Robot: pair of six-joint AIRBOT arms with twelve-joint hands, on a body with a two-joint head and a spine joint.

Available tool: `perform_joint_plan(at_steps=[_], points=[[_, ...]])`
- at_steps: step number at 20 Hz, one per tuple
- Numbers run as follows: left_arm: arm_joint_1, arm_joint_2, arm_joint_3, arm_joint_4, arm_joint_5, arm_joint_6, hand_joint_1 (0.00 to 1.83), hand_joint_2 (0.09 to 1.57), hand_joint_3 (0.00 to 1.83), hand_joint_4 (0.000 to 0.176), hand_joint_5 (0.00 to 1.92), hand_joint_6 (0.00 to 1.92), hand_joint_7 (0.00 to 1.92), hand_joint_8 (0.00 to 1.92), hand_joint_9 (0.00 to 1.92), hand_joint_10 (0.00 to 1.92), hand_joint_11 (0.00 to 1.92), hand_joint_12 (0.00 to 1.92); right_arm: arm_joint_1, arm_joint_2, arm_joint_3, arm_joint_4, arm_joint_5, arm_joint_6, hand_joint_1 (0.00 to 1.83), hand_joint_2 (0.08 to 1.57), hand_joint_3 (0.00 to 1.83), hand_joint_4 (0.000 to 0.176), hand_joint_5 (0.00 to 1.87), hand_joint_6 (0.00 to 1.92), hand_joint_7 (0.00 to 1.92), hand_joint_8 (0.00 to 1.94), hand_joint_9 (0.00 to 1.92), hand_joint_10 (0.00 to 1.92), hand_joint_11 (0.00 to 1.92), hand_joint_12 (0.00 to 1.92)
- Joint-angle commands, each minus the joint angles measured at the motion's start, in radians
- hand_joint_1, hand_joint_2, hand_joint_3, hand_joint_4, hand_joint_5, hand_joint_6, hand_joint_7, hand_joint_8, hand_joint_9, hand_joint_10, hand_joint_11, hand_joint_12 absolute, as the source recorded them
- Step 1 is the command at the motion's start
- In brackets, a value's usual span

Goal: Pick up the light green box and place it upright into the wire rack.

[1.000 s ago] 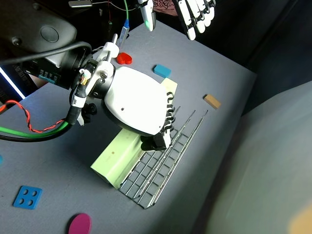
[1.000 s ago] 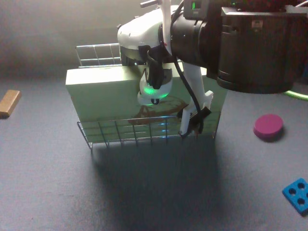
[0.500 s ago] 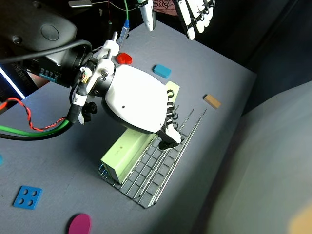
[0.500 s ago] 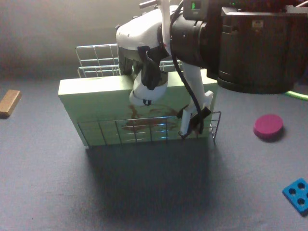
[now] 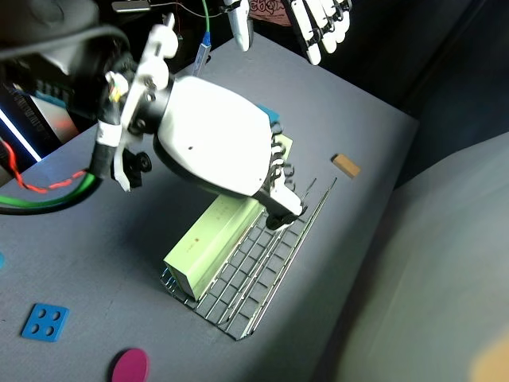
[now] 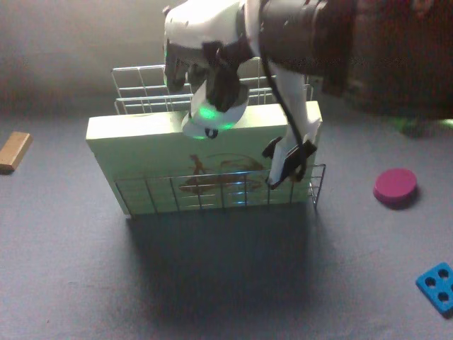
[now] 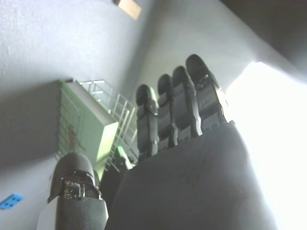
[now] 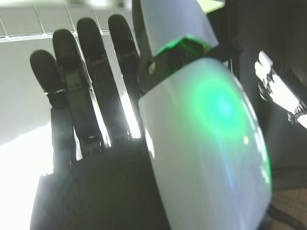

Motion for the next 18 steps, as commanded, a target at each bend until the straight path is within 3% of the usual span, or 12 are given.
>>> perform_joint_plan(at_steps=[1,6,8,11,12,14,15,16,17,18], points=[[-0.013,0.004,-0.001,0.071,-0.058,0.002,0.02,1.17,0.00,0.020,0.31,0.00,0.21,0.00,0.17,0.00,0.00,0.48,0.032,0.013,-0.013,-0.056,-0.033,-0.001,0.94,1.05,0.00,0.000,0.68,0.00,0.74,0.00,0.70,0.05,0.32,1.18],[-0.022,0.003,-0.002,0.071,-0.058,0.002,0.00,1.07,0.00,0.020,0.28,0.00,0.14,0.00,0.12,0.00,0.00,0.42,0.092,0.133,-0.153,-0.103,-0.040,-0.001,0.91,1.06,0.00,0.000,0.69,0.01,0.75,0.00,0.72,0.06,0.35,1.18],[-0.028,0.002,-0.004,0.052,-0.069,0.007,0.00,1.09,0.00,0.004,0.28,0.01,0.14,0.01,0.10,0.00,0.00,0.36,0.110,0.192,-0.228,-0.144,-0.021,-0.001,0.89,1.06,0.00,0.000,0.70,0.01,0.75,0.00,0.72,0.05,0.35,1.19],[-0.037,0.000,-0.015,0.042,-0.078,0.011,0.00,1.17,0.01,0.000,0.34,0.01,0.24,0.01,0.19,0.02,0.00,0.57,0.127,0.258,-0.297,-0.156,-0.001,0.003,0.88,1.06,0.00,0.000,0.78,0.04,0.83,0.03,0.81,0.09,0.45,1.24],[-0.040,0.000,-0.019,0.042,-0.078,0.011,0.00,1.19,0.01,0.000,0.37,0.01,0.32,0.01,0.26,0.02,0.00,0.72,0.131,0.279,-0.319,-0.156,0.003,0.005,0.89,1.06,0.00,0.000,0.83,0.03,0.89,0.04,0.83,0.19,0.50,1.29],[-0.046,-0.002,-0.028,0.042,-0.081,0.011,0.06,1.20,0.00,0.000,0.50,0.01,0.62,0.03,0.58,0.07,0.14,1.07,0.145,0.338,-0.370,-0.157,-0.010,0.005,0.91,1.06,0.00,0.000,0.94,0.05,0.99,0.13,0.71,0.84,0.57,1.45],[-0.051,-0.003,-0.033,0.040,-0.096,0.011,0.20,1.22,0.00,0.000,0.72,0.04,0.83,0.08,0.77,0.21,0.32,1.22,0.152,0.368,-0.394,-0.156,-0.030,0.003,0.98,1.14,0.00,0.101,0.93,0.86,1.00,0.26,0.65,1.20,0.63,1.52],[-0.053,-0.004,-0.037,0.028,-0.110,0.011,0.34,1.25,0.01,0.000,0.89,0.14,0.83,0.49,0.71,0.78,0.45,1.34,0.156,0.398,-0.419,-0.156,-0.046,0.012,0.98,1.14,0.00,0.150,0.91,1.07,0.89,0.68,0.72,1.31,0.70,1.56],[-0.054,-0.006,-0.042,0.021,-0.110,0.011,0.49,1.27,0.01,0.000,0.87,0.83,0.73,1.19,0.66,1.37,0.58,1.54,0.156,0.418,-0.435,-0.156,-0.051,0.020,0.99,1.14,0.00,0.158,0.91,1.11,0.85,1.02,0.83,1.40,0.84,1.57],[-0.054,-0.006,-0.046,0.014,-0.111,0.011,0.58,1.29,0.01,0.000,0.88,1.18,0.70,1.52,0.67,1.70,0.66,1.77,0.153,0.432,-0.446,-0.156,-0.049,0.022,0.99,1.15,0.00,0.158,0.90,1.16,0.83,1.32,0.91,1.54,0.97,1.61]])
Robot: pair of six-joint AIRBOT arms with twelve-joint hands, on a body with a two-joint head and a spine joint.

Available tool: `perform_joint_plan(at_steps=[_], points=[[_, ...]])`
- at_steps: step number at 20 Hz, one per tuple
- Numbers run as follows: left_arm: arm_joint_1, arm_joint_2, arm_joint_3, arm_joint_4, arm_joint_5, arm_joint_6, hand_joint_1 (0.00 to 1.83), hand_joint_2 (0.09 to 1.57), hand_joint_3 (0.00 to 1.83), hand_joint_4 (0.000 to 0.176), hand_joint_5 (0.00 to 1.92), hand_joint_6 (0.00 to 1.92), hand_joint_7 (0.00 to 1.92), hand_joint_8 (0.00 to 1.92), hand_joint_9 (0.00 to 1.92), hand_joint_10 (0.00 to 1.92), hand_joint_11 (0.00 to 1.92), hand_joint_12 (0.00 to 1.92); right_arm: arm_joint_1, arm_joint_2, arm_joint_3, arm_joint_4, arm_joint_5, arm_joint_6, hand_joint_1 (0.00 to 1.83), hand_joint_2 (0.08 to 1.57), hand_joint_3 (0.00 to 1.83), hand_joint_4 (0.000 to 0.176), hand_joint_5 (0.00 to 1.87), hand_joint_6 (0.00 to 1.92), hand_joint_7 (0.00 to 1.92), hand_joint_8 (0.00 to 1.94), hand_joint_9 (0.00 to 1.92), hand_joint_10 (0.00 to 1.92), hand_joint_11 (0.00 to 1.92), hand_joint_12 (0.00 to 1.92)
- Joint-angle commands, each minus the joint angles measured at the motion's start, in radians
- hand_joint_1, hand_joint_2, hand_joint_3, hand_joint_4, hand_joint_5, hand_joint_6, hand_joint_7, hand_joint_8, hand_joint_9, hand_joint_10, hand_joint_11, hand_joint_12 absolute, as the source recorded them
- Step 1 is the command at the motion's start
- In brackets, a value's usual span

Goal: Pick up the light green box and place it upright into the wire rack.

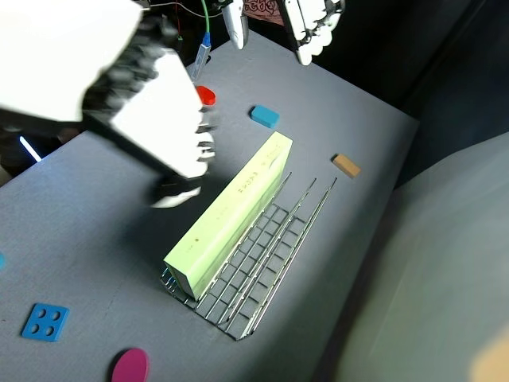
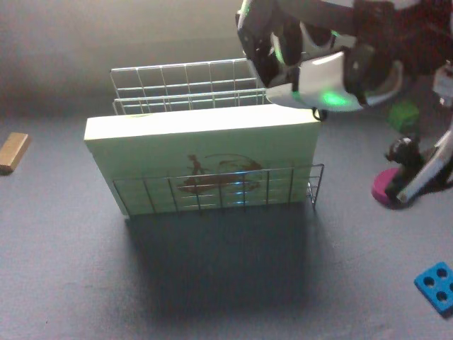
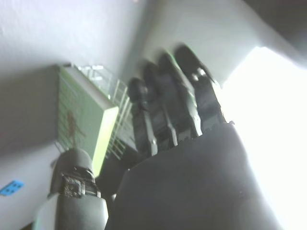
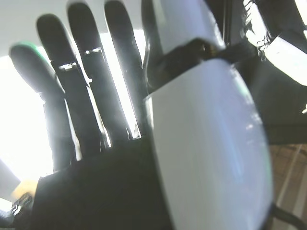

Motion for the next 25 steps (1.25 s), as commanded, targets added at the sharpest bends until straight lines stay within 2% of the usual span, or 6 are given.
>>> perform_joint_plan(at_steps=[1,6,10,11,24,25], points=[[-0.010,-0.004,-0.006,0.060,-0.078,0.004,0.86,1.27,0.01,0.012,0.76,1.37,0.72,1.58,0.72,1.87,0.75,1.89,0.008,0.005,-0.008,-0.054,-0.043,0.005,0.90,1.13,0.00,0.000,0.80,1.52,0.81,1.63,0.94,1.74,1.07,1.71],[0.035,-0.040,-0.020,0.037,-0.127,-0.007,0.65,1.35,0.01,0.000,1.15,1.47,1.23,1.91,1.35,1.92,1.45,1.92,-0.045,0.088,-0.076,-0.096,-0.027,0.013,0.75,1.26,0.01,0.000,0.98,1.92,1.14,1.94,1.40,1.92,1.65,1.92],[0.096,-0.110,-0.024,0.038,-0.156,-0.011,0.61,1.42,0.00,0.175,1.24,1.79,1.40,1.92,1.51,1.92,1.61,1.92,-0.100,0.105,-0.108,-0.138,-0.030,0.050,0.59,1.39,0.02,0.000,1.14,1.92,1.36,1.94,1.53,1.92,1.75,1.92],[0.103,-0.119,-0.027,0.038,-0.159,-0.011,0.80,1.37,0.01,0.000,1.12,1.55,1.39,1.92,1.50,1.92,1.56,1.92,-0.107,0.105,-0.107,-0.138,-0.030,0.060,0.59,1.41,0.01,0.000,1.14,1.92,1.36,1.94,1.52,1.92,1.74,1.92],[0.156,-0.168,-0.046,0.039,-0.243,-0.011,0.90,1.43,0.00,0.000,1.19,1.92,1.39,1.92,1.47,1.92,1.58,1.92,-0.132,0.067,-0.108,-0.138,-0.012,0.105,0.66,1.44,0.01,0.000,1.15,1.92,1.34,1.94,1.52,1.92,1.73,1.92],[0.160,-0.178,-0.045,0.042,-0.243,-0.011,0.88,1.44,0.00,0.093,1.22,1.92,1.40,1.92,1.49,1.92,1.60,1.92,-0.132,0.066,-0.108,-0.138,-0.014,0.105,0.66,1.44,0.01,0.000,1.15,1.92,1.34,1.94,1.52,1.92,1.73,1.92]])
